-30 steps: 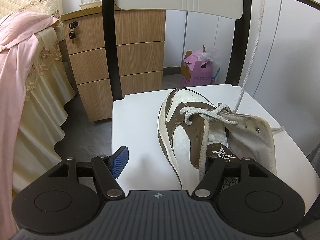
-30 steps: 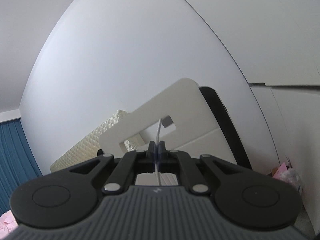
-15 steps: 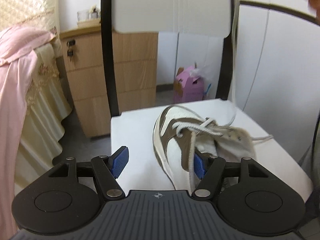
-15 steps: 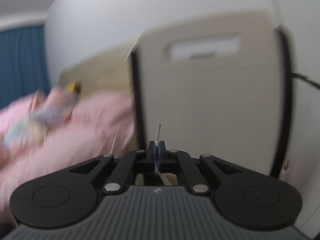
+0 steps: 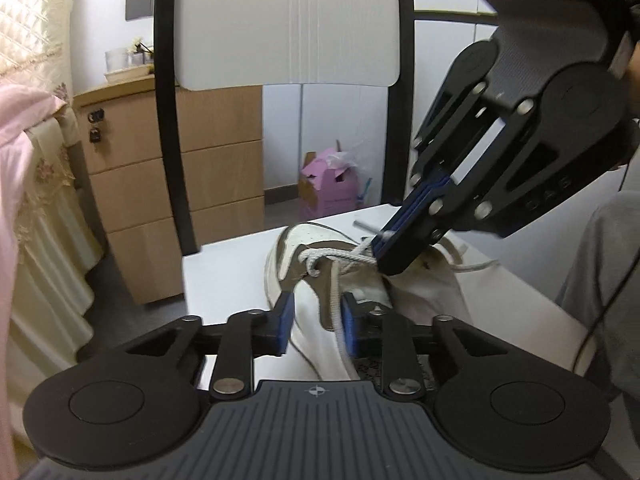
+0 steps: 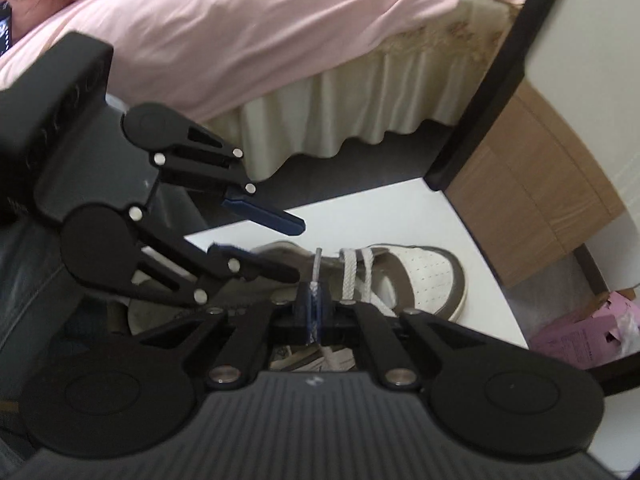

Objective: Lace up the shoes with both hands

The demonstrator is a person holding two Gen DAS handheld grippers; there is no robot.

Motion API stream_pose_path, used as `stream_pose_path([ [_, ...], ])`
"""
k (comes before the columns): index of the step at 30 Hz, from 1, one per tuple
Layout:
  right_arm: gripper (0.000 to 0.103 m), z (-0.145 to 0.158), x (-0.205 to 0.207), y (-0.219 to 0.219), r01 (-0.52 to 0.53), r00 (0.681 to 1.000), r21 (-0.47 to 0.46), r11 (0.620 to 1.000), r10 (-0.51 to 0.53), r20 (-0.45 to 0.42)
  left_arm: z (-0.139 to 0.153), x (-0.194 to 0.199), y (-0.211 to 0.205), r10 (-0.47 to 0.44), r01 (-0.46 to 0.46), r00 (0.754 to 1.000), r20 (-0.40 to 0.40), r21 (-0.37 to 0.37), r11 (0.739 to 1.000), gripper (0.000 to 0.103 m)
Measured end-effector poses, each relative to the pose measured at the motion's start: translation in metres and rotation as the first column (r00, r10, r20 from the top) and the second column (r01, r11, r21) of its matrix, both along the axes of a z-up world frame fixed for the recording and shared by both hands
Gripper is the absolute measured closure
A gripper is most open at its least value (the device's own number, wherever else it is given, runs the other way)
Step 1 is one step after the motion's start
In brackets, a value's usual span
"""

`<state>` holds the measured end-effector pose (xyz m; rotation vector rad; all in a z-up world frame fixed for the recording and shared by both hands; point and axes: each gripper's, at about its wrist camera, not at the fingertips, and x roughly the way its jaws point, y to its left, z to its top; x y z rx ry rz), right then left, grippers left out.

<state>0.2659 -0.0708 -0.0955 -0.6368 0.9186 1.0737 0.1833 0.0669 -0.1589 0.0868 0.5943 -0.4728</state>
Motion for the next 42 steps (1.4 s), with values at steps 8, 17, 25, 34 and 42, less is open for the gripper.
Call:
stream_pose_path([
  [8,0.100,-0.011,0.012,-0.004,-0.055,0.997,-0.049,0.997,0.053,-0.050,-0.017,0.029,0.051,0.024,-0.143,0.958,-0.285,-0.404,0.904,0.085],
  [17,0.100,-0.027,0.034,0.008,-0.023,0.993,-0.055,0.998,0.016,-0.119,-0.052,0.050,0.090,-0.033,-0.355,0.861,-0.507,-0.647,0.675,0.085],
  [25,0.100,-0.041,0.049,0.015,0.006,0.986,-0.071,0.997,-0.018,-0.169,-0.048,0.049,0.088,-0.030,-0.340,0.869,-0.494,-0.640,0.689,0.085],
  [34,0.100,-0.046,0.053,0.021,0.022,0.982,-0.078,0.997,-0.037,-0.183,-0.042,0.046,0.086,-0.019,-0.312,0.883,-0.469,-0.616,0.724,0.085],
  [42,0.100,-0.040,0.056,0.020,0.074,0.978,-0.050,0.996,-0.082,-0.193,-0.027,0.040,0.073,0.006,-0.226,0.923,-0.385,-0.529,0.818,0.085],
])
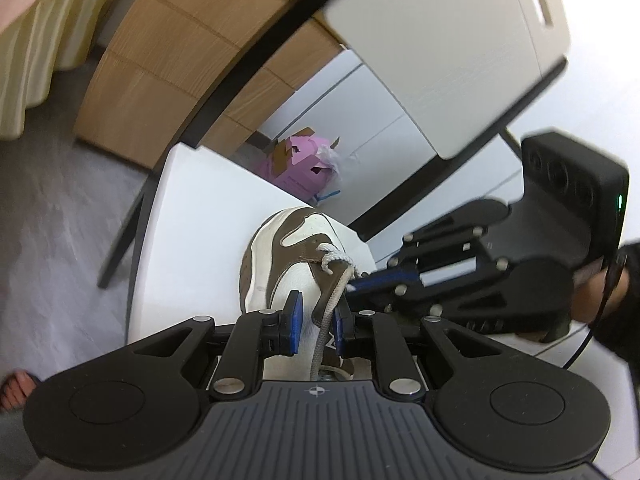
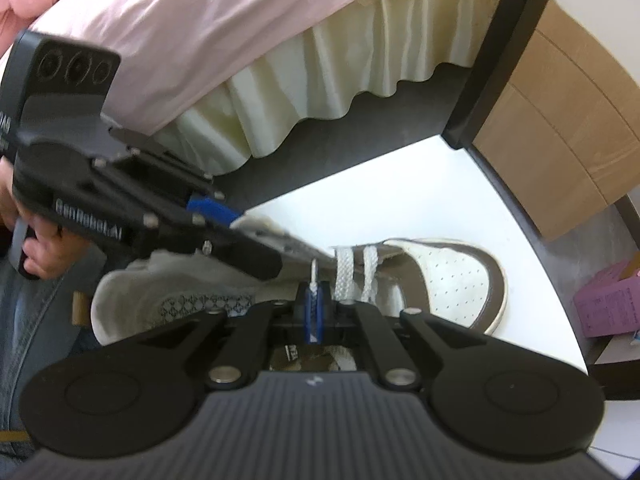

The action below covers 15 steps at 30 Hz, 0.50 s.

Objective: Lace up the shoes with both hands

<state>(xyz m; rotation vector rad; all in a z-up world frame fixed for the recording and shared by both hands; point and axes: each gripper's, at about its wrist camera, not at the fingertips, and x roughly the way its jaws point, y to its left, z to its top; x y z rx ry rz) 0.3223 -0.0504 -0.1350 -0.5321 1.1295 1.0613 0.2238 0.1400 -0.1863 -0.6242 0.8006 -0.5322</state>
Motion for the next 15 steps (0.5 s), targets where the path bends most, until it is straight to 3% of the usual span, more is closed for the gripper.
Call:
stream_pose_path([
  [4,0.100,0.001,0.000,0.001,0.005,1.000,0.000,1.000,-0.005,0.015,0.008,-0.005,-0.009,-0.035,0.029,0.998,0.060,0.098,0.995,0.085],
  [9,0.100,-0.003,-0.003,0.005,0.024,0.999,0.018,1.000,-0.024,0.025,0.016,-0.013,-0.023,-0.094,0.060,0.986,0.138,0.233,0.971,0.085],
  [15,0.099,-0.002,-0.011,0.004,0.021,0.997,0.029,0.999,-0.023,0.068,0.019,-0.018,-0.031,-0.129,0.069,0.976,0.178,0.308,0.949,0.085],
])
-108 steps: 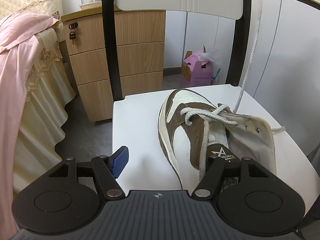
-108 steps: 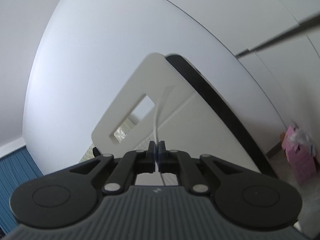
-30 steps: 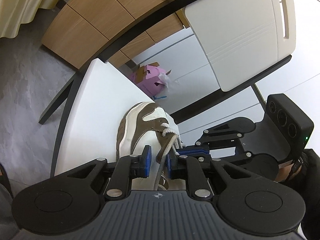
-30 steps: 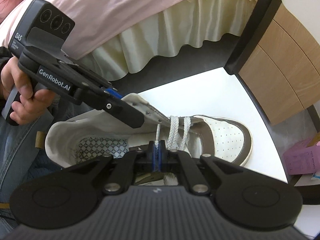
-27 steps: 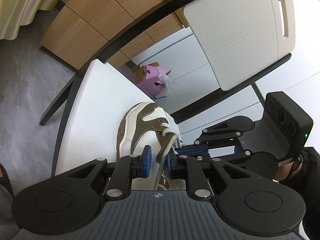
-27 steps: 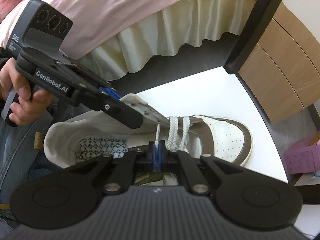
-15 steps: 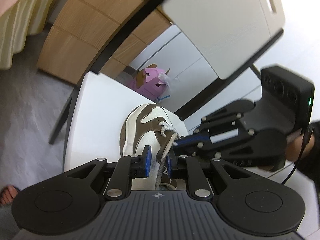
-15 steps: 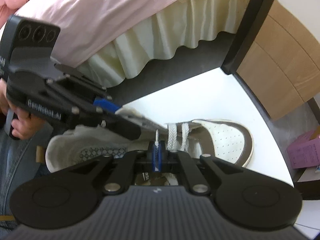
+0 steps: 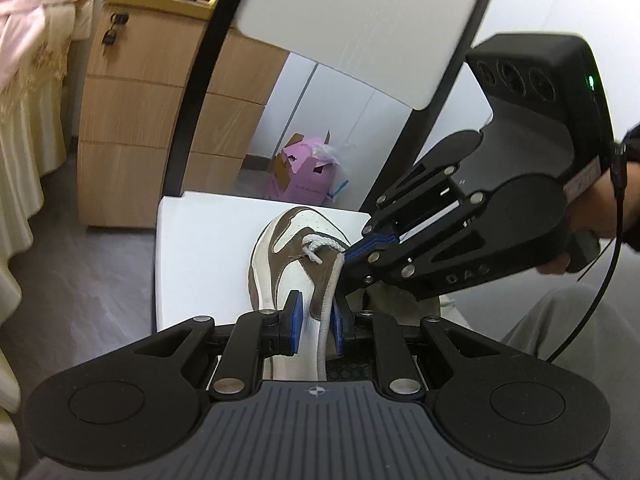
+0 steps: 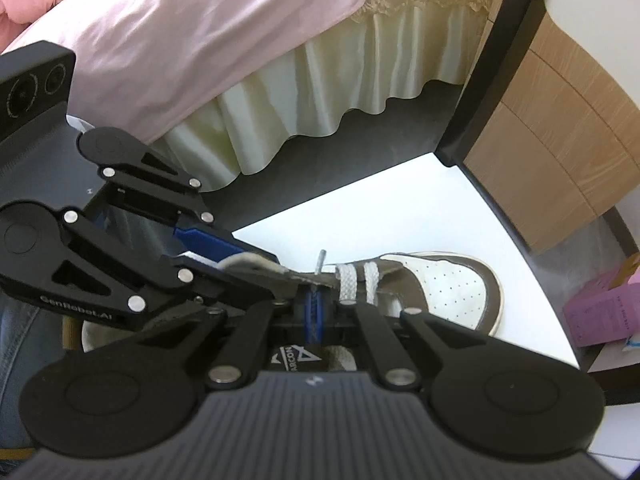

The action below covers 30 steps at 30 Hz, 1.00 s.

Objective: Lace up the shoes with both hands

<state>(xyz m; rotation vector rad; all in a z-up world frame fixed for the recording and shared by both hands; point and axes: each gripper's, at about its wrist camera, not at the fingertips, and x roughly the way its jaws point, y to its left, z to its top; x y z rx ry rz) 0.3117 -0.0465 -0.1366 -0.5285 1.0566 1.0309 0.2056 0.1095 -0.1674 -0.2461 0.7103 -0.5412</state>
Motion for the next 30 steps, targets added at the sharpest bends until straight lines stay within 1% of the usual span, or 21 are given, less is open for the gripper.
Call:
stream_pose_path([
  [1,0.098,0.001,-0.001,-0.001,0.004,1.000,0.005,1.000,-0.004,-0.002,0.001,-0.001,-0.002,-0.004,0.003,1.000,0.008,0.012,1.000,0.085],
  [2,0.095,0.002,-0.001,-0.003,0.003,1.000,0.006,1.000,-0.003,0.001,0.001,-0.002,-0.002,-0.005,0.005,1.000,0.013,0.021,1.000,0.085],
  [3,0.086,0.003,-0.002,-0.004,-0.004,1.000,0.005,1.000,0.004,0.004,0.001,-0.002,-0.003,-0.007,0.006,1.000,0.017,0.028,1.000,0.085],
  [4,0.082,0.005,-0.003,-0.005,-0.010,1.000,0.003,1.000,0.010,0.007,0.001,-0.002,-0.003,-0.006,0.006,1.000,0.018,0.033,0.999,0.085],
  [8,0.071,0.016,-0.009,-0.011,-0.030,0.999,-0.017,0.999,0.031,0.028,0.003,-0.003,-0.009,-0.013,0.010,0.999,0.034,0.077,0.997,0.085],
  [11,0.071,0.029,-0.011,-0.017,-0.032,0.999,-0.018,0.999,0.032,0.021,0.004,-0.006,-0.012,-0.020,0.013,0.998,0.055,0.113,0.994,0.085],
  [13,0.071,0.040,-0.006,-0.021,-0.013,1.000,0.013,1.000,0.013,0.003,0.005,-0.010,-0.016,-0.031,0.018,0.996,0.081,0.158,0.987,0.085],
  [15,0.071,0.049,0.005,-0.022,0.045,0.999,0.066,0.997,-0.044,-0.025,0.005,-0.012,-0.021,-0.043,0.022,0.994,0.100,0.196,0.980,0.085],
  [17,0.071,0.050,0.017,-0.019,0.100,0.994,0.107,0.989,-0.095,-0.048,0.004,-0.014,-0.023,-0.047,0.022,0.993,0.112,0.215,0.976,0.085],
  [18,0.071,0.047,0.021,-0.015,0.113,0.993,0.113,0.987,-0.107,-0.059,0.004,-0.014,-0.024,-0.049,0.022,0.992,0.116,0.222,0.975,0.085],
  [19,0.072,0.043,0.024,-0.009,0.120,0.991,0.112,0.986,-0.113,-0.067,0.003,-0.015,-0.025,-0.049,0.021,0.992,0.117,0.227,0.974,0.085],
  [22,0.076,0.027,0.026,0.013,0.086,0.995,0.049,0.995,-0.084,-0.054,0.000,-0.014,-0.026,-0.049,0.021,0.993,0.109,0.245,0.969,0.085],
  [25,0.083,0.011,0.026,0.029,0.046,0.996,-0.018,0.999,-0.048,-0.075,-0.001,-0.014,-0.026,-0.055,0.025,0.992,0.111,0.251,0.968,0.085],
  [26,0.095,0.007,0.024,0.033,0.026,0.998,-0.046,0.999,-0.028,-0.061,-0.001,-0.014,-0.026,-0.055,0.026,0.992,0.110,0.249,0.968,0.085],
  [27,0.100,0.005,0.022,0.036,0.008,0.998,-0.055,0.998,-0.011,-0.065,-0.001,-0.013,-0.025,-0.056,0.027,0.992,0.109,0.245,0.969,0.085],
  [28,0.100,0.006,0.020,0.038,-0.002,0.998,-0.063,0.998,-0.002,-0.058,-0.001,-0.013,-0.025,-0.057,0.029,0.992,0.108,0.241,0.970,0.085],
  [30,0.100,0.012,0.019,0.040,-0.008,1.000,-0.047,0.999,0.007,-0.027,-0.002,-0.013,-0.026,-0.065,0.037,0.992,0.110,0.241,0.970,0.085],
])
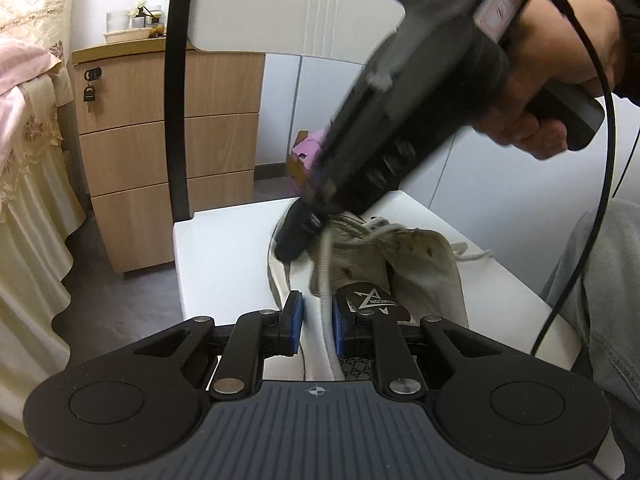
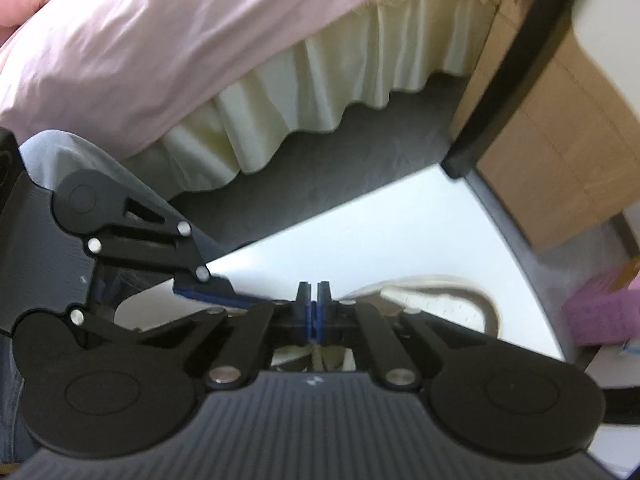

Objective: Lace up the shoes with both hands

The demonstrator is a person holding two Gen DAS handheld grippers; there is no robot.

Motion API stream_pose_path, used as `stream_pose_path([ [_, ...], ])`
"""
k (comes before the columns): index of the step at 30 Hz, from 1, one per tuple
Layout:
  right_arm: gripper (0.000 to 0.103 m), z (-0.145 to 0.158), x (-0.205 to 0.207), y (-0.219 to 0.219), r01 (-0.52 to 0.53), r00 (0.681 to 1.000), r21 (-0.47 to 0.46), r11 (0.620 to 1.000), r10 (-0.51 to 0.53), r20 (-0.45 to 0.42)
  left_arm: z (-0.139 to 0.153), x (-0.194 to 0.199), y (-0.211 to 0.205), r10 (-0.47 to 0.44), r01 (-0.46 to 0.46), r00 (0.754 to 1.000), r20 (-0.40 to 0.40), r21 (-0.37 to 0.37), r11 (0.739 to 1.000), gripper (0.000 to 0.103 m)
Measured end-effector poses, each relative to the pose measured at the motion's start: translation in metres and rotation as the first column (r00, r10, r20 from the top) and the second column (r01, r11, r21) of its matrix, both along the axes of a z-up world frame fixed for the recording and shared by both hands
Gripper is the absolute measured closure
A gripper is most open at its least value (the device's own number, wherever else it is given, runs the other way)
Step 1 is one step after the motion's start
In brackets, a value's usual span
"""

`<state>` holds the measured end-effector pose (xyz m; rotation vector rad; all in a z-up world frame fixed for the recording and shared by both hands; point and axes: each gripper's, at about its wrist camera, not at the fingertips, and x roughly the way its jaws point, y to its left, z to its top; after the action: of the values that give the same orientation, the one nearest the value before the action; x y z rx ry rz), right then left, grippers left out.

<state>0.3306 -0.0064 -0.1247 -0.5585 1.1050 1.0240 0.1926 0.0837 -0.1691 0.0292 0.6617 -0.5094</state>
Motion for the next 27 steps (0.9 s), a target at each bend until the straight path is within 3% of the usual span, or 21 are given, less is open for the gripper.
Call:
stream_pose_path([
  [8,0.100,0.035,0.008,-0.005,0.088,0.995,0.158,0.984,-0.093,0.025,-0.001,0.003,-0.001,-0.001,0.001,1.000,-0.010,-0.001,1.000,0.085],
  [11,0.097,0.043,0.013,-0.014,0.121,0.993,0.221,0.968,-0.121,-0.012,-0.001,0.004,-0.002,0.002,-0.002,1.000,-0.011,-0.001,1.000,0.085],
  [13,0.080,0.048,0.016,-0.021,0.156,0.987,0.254,0.954,-0.159,-0.011,-0.001,0.004,-0.002,0.004,-0.004,1.000,-0.012,-0.002,1.000,0.085],
  [14,0.067,0.050,0.017,-0.025,0.175,0.984,0.268,0.947,-0.178,-0.014,-0.001,0.004,-0.002,0.006,-0.006,1.000,-0.013,-0.003,1.000,0.085],
  [15,0.066,0.051,0.018,-0.029,0.195,0.980,0.281,0.940,-0.198,-0.018,-0.001,0.004,-0.002,0.007,-0.007,1.000,-0.014,-0.003,1.000,0.085],
  [19,0.066,0.038,0.022,-0.038,0.246,0.969,0.262,0.933,-0.232,-0.084,-0.001,0.005,-0.003,0.008,-0.008,1.000,-0.015,0.001,1.000,0.085],
  [24,0.068,0.016,0.014,-0.036,0.258,0.966,0.219,0.941,-0.246,-0.083,0.000,0.007,-0.008,0.000,0.000,1.000,-0.011,0.028,1.000,0.085],
  [25,0.073,0.012,0.013,-0.035,0.255,0.967,0.204,0.945,-0.245,-0.075,0.000,0.007,-0.009,-0.002,0.002,1.000,-0.009,0.035,0.999,0.085],
  [26,0.092,0.008,0.012,-0.033,0.252,0.968,0.190,0.949,-0.243,-0.068,0.000,0.007,-0.010,-0.001,0.002,1.000,-0.009,0.039,0.999,0.085],
  [27,0.100,0.006,0.010,-0.032,0.247,0.969,0.184,0.951,-0.240,-0.056,0.001,0.007,-0.010,-0.001,0.001,1.000,-0.009,0.042,0.999,0.085],
])
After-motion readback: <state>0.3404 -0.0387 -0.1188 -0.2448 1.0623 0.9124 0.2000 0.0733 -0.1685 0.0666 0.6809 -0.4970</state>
